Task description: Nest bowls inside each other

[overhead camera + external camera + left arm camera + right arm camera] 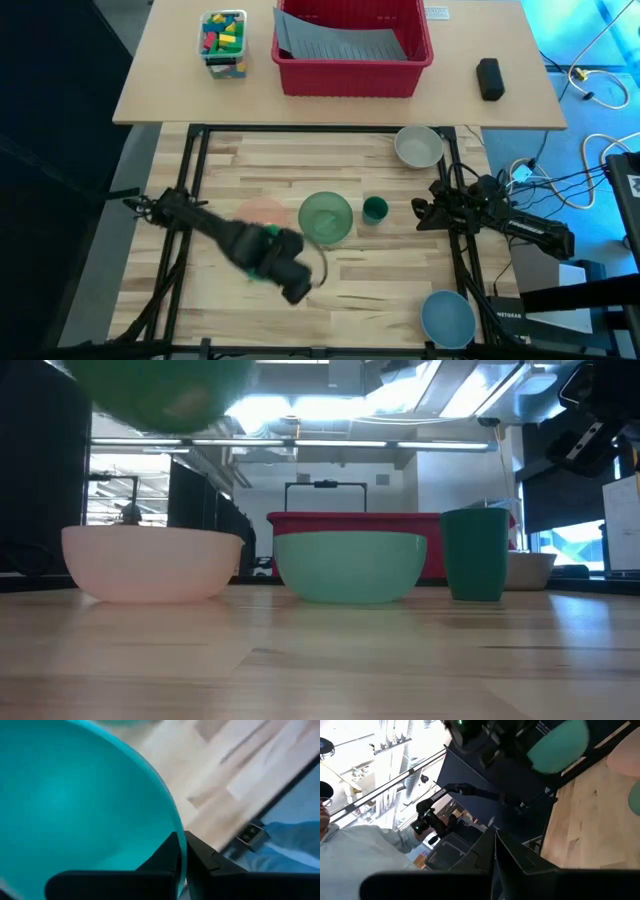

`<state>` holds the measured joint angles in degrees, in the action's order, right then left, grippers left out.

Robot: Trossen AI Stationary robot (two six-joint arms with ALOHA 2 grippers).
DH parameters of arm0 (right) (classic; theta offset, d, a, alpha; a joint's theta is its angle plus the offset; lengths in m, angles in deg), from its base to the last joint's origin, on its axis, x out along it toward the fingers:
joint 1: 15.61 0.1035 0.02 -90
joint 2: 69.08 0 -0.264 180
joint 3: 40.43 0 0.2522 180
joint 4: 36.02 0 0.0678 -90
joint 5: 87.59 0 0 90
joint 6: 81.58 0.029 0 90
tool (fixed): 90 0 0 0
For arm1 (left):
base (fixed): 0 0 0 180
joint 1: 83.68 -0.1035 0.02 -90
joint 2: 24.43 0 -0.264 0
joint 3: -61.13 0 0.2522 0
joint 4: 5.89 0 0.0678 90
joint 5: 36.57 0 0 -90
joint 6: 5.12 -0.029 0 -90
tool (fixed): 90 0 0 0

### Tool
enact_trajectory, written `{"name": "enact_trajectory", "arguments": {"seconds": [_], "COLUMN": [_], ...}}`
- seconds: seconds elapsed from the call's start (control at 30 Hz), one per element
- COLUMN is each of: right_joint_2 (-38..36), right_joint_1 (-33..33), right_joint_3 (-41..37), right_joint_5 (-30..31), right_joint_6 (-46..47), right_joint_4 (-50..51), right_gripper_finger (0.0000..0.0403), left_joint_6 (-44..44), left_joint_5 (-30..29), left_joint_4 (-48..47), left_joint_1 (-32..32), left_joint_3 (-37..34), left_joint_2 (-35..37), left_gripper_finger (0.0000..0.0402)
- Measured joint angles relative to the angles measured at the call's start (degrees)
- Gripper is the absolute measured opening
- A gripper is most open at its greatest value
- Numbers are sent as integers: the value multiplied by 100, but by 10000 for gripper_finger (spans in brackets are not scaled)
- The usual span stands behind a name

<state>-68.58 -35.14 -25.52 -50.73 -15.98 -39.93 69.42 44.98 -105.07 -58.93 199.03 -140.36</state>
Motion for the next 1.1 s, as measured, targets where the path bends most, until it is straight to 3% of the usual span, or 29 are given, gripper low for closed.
{"name": "enact_trajectory", "arguments": {"seconds": [0.4, 0.53, 0.8, 1.1], "right_joint_2": [0, 0, 0, 0], "right_joint_1": [0, 0, 0, 1], "right_joint_3": [0, 0, 0, 0], "right_joint_5": [181, 514, 1731, 2633], "right_joint_6": [-8, -6, -322, -732], "right_joint_4": [-26, -24, 23, 26], "right_gripper_finger": [0, 0, 0, 0], "left_joint_6": [-3573, -4779, -7132, -9741], "left_joint_5": [176, 225, 277, 251], "left_joint_4": [-460, -462, -435, -9], "left_joint_1": [-1558, -1912, -2230, -2156], "left_joint_3": [80, -29, -54, -486], "left_joint_2": [69, 67, 67, 5], "left_gripper_finger": [0, 0, 0, 0]}}
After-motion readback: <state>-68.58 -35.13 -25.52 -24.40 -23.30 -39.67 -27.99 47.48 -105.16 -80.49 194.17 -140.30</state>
